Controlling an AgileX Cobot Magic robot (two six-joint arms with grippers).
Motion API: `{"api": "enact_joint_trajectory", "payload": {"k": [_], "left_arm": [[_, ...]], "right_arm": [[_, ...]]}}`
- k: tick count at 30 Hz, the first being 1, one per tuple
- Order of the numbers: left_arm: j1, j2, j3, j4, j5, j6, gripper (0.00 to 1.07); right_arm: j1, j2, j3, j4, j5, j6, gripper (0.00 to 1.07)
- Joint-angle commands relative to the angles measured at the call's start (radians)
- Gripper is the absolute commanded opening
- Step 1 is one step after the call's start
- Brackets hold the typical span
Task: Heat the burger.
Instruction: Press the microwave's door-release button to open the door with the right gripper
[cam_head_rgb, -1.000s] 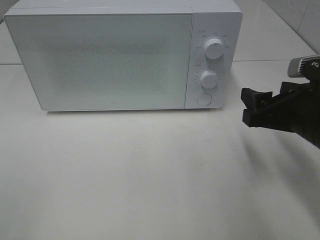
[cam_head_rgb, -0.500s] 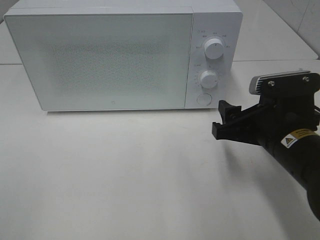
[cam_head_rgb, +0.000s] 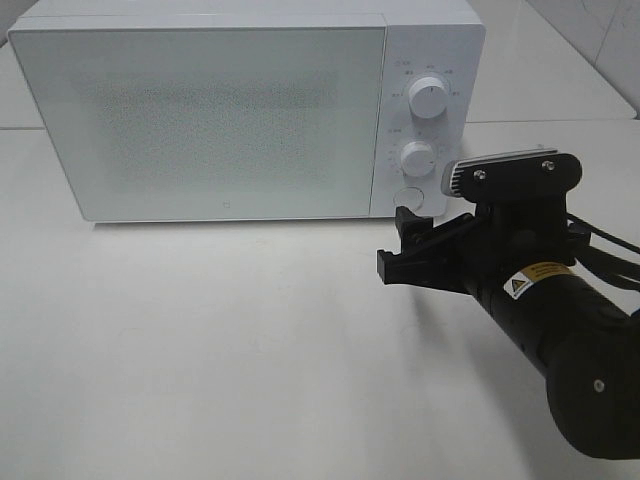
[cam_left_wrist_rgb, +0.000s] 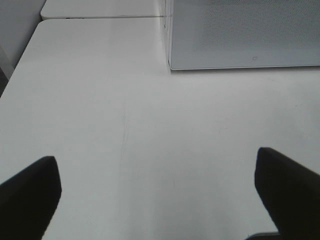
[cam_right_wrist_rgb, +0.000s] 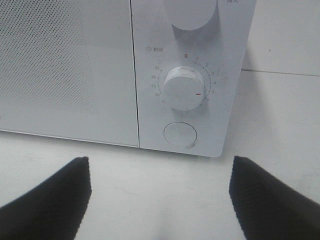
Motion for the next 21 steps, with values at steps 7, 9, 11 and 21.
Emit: {"api": "enact_joint_trajectory", "payload": {"k": [7,9,11,21], "left_arm": [[0.003,-0.014,-0.001,-0.004,-0.013,-0.001,0.98],[0.003,-0.014,-0.001,-0.004,-0.013,-0.001,0.98],[0.003,-0.014,-0.001,-0.004,-0.013,-0.001,0.98],[0.003,-0.014,-0.001,-0.004,-0.013,-0.001,0.98]], "right_arm": [[0.002,0.000,-0.010,-0.003,-0.003,0.139,0.71],[0.002,0.000,-0.010,-0.003,-0.003,0.212,0.70],[0.002,0.000,-0.010,-0.003,-0.003,0.253,0.69],[0.002,0.000,-0.010,-0.004,-0.003,0.750,0.53]]}}
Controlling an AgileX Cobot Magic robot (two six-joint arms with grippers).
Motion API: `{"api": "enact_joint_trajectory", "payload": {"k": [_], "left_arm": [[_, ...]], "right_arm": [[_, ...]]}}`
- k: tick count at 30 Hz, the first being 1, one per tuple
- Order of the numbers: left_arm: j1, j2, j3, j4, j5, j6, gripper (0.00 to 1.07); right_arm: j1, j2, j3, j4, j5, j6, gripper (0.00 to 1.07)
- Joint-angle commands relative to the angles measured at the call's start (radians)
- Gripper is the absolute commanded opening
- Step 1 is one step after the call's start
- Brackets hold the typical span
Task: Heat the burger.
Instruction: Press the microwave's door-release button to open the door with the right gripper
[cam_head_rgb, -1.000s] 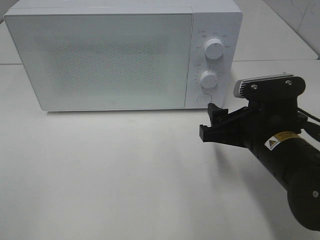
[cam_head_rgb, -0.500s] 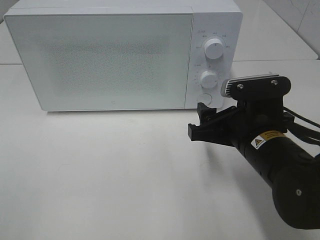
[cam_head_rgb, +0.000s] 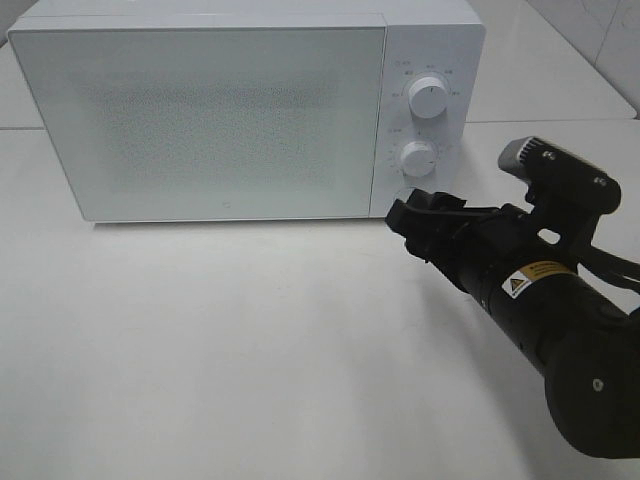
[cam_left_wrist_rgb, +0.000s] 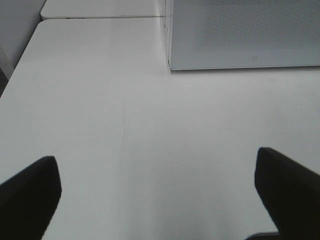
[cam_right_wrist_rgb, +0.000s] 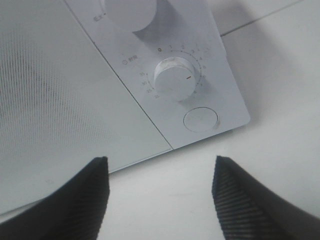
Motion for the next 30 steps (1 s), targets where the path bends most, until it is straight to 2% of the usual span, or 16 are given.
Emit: {"api": "enact_joint_trajectory", "payload": {"k": [1,2,6,7,17,21,30], "left_arm": [[0.003,-0.014,-0.001,-0.004,-0.013,-0.001,0.98],[0.003,-0.014,-0.001,-0.004,-0.013,-0.001,0.98],[0.003,-0.014,-0.001,-0.004,-0.013,-0.001,0.98],[0.003,-0.014,-0.001,-0.004,-0.013,-0.001,0.98],[0.003,-0.014,-0.001,-0.004,-0.013,-0.001,0.98],[0.003,-0.014,-0.001,-0.004,-0.013,-0.001,0.98],[0.003,-0.014,-0.001,-0.004,-0.013,-0.001,0.98]], "right_arm": [[0.001,0.000,-0.008,-0.004,-0.002,0.215,0.50],[0.001,0.000,-0.008,-0.004,-0.002,0.329,0.46],[0.001,0.000,-0.008,-0.004,-0.003,0.497,0.38],[0.001,0.000,-0.008,-0.004,-0.002,0.596,0.33],[0.001,0.000,-0.008,-0.005,0.058,0.875,0.16],[0.001,0.000,-0.008,-0.004,0.064,0.958,0.01],[-0.006,0.000,-0.008,0.024,0.065,0.951,0.00]]}}
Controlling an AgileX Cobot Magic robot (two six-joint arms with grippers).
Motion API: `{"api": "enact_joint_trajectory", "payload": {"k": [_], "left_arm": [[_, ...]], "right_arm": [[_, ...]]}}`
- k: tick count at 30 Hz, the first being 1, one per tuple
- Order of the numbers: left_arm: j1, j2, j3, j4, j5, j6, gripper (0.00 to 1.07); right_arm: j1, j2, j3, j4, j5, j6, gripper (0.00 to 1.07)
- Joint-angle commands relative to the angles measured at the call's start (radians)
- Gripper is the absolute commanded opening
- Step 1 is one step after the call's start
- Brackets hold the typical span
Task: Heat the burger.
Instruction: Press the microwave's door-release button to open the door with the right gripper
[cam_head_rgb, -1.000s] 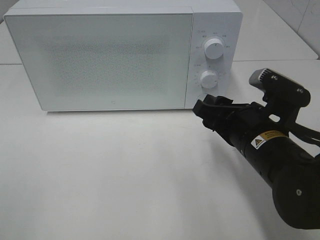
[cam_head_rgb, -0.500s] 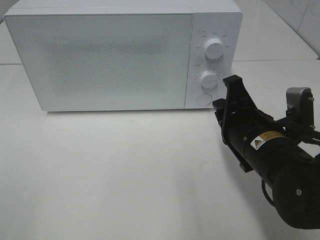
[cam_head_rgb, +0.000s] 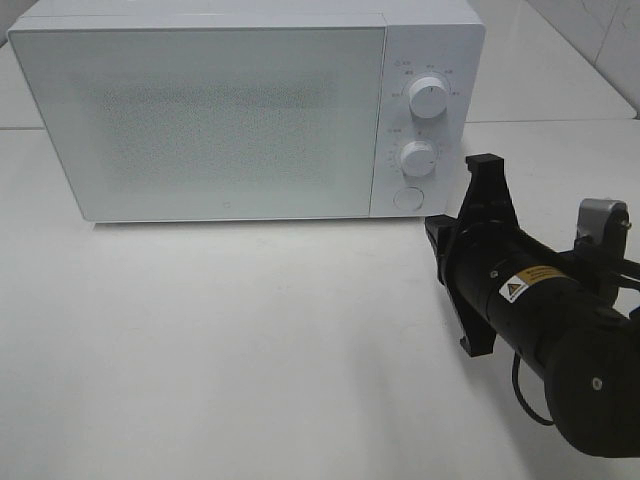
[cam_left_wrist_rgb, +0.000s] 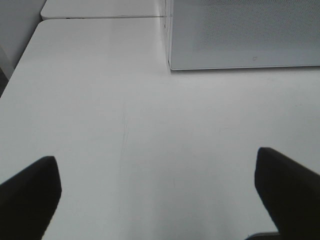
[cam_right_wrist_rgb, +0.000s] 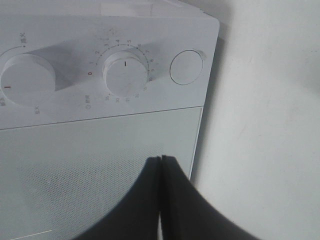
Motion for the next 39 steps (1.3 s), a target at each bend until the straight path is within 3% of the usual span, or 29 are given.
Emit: {"api": "enact_joint_trajectory", "payload": {"k": [1,17,39], "left_arm": [[0.003,-0.014,-0.001,-0.004,-0.013,-0.001,0.98],[0.003,-0.014,-0.001,-0.004,-0.013,-0.001,0.98],[0.003,-0.014,-0.001,-0.004,-0.013,-0.001,0.98]], "right_arm": [[-0.006,0.000,-0.006,0.018,0.009,-0.010,0.00],[-0.006,0.119,-0.096,0.043,0.032,0.001,0.00],[-0.180,0.257,-0.306,-0.019,0.139,0.000,0.00]]}}
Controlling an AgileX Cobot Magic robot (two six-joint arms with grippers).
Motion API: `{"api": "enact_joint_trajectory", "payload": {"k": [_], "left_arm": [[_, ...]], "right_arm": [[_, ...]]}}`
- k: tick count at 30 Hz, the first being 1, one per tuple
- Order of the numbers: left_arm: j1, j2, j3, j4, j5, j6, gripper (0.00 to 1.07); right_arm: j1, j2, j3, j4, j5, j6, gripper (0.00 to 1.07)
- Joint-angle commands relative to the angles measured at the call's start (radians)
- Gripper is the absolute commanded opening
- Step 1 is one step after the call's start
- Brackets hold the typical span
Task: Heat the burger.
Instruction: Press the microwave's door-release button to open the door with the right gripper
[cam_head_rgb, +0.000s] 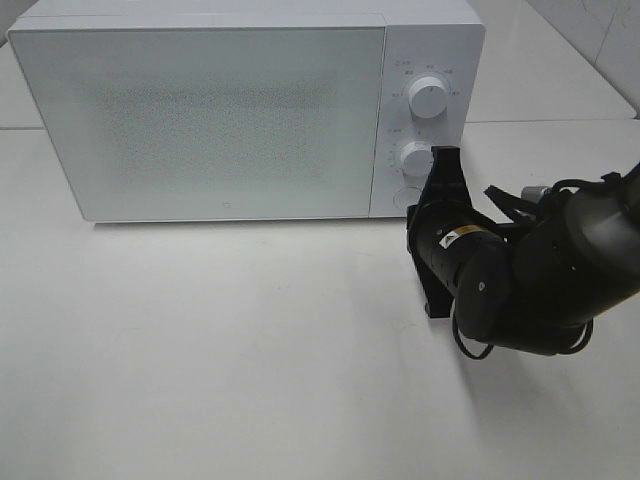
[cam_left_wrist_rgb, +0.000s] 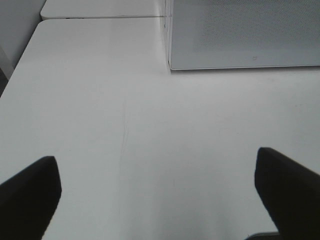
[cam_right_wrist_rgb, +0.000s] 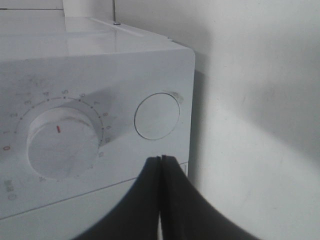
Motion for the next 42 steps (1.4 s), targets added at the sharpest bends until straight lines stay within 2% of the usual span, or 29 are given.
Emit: {"api": "enact_joint_trajectory", "payload": {"k": [1,15,37,42], "left_arm": [[0.003,-0.014,-0.001,-0.004,-0.013,-0.001,0.98],[0.003,-0.014,-0.001,-0.004,-0.013,-0.001,0.98],[0.003,-0.014,-0.001,-0.004,-0.013,-0.001,0.98],[0.003,-0.014,-0.001,-0.004,-0.013,-0.001,0.98]], "right_arm": [[-0.011,0.011,-0.031,-0.009,0.014,-0.004,0.00],[-0.045,0.095,-0.134,0.025,0.038,-0.034,0.00],[-0.046,0.163,-0.222,0.076,0.022,-0.092,0.00],[-0.074,0.163,-0.230,0.078,0.027,-0.107,0.00]]}}
